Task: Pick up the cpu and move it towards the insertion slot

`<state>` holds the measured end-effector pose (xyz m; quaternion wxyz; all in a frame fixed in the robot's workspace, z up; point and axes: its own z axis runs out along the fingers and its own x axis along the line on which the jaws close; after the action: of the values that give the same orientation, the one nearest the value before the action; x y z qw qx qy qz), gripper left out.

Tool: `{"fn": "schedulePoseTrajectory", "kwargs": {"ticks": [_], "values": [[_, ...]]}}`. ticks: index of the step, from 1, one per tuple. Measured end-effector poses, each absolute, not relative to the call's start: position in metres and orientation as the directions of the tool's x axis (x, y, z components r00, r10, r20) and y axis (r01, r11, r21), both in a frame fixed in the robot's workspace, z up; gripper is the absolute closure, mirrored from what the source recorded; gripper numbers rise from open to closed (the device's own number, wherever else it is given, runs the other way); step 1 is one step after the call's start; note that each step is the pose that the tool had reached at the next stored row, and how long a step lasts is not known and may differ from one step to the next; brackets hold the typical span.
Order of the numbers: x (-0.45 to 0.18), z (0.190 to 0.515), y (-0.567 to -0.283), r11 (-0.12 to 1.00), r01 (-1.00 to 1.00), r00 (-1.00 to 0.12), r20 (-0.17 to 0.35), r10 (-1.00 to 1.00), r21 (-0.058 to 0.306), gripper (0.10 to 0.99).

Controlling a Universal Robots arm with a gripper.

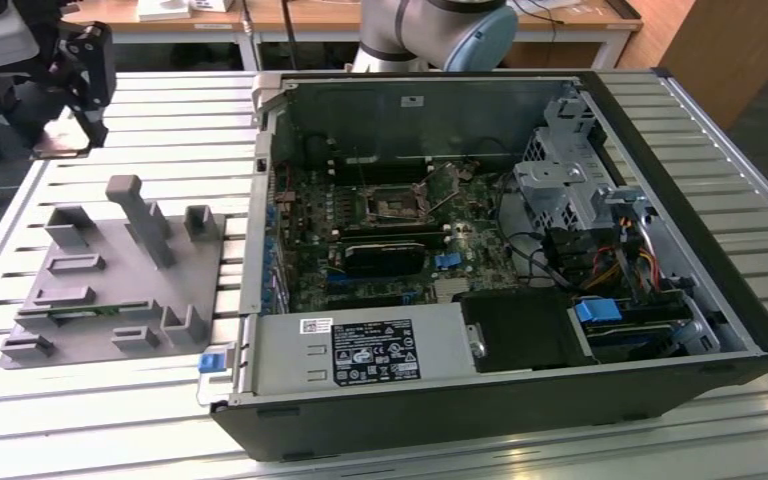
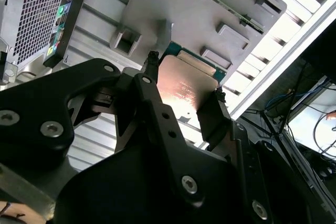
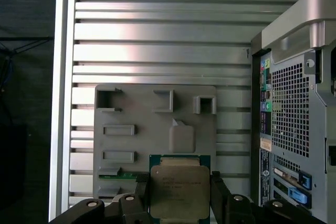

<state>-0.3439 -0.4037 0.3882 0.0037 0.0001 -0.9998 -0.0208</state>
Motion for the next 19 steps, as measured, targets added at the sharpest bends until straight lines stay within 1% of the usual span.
{"fn": "schedulePoseTrajectory", "kwargs": {"ticks": [19], "values": [[-0.327,0.388,-0.404,0.999,0.000,-1.000,0.007,0.000,0.042,0.545]]}}
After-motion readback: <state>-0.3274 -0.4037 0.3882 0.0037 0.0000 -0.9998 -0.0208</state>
